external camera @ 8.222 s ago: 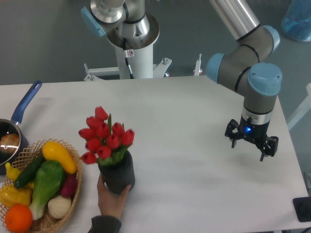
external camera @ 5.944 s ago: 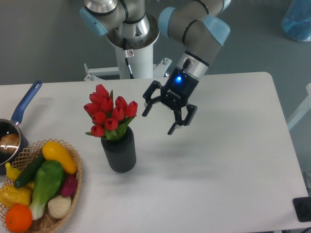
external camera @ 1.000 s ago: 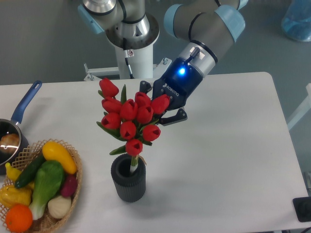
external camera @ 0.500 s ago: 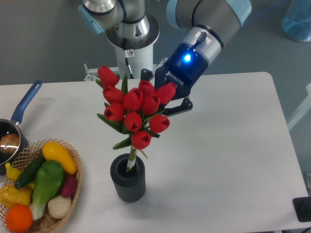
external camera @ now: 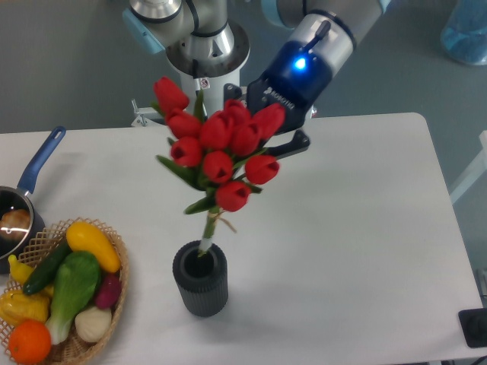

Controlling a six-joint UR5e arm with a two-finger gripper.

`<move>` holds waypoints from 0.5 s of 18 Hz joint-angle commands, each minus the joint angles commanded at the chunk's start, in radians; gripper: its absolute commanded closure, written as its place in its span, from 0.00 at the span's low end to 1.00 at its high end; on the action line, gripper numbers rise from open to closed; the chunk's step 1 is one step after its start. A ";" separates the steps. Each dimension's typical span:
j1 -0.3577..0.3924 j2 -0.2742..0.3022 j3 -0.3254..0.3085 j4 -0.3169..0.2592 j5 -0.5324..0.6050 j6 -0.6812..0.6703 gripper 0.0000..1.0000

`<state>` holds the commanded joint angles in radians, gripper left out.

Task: Pick up the flowers from the vase
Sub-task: 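Carry the tulips away from the vase and hold them aloft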

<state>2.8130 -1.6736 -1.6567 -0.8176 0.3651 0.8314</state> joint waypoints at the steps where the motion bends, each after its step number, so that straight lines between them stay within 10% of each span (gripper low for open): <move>1: 0.034 0.000 0.000 0.000 0.017 0.021 1.00; 9: 0.088 -0.054 -0.037 -0.005 0.338 0.250 1.00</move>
<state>2.9007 -1.7272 -1.6934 -0.8222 0.7036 1.0811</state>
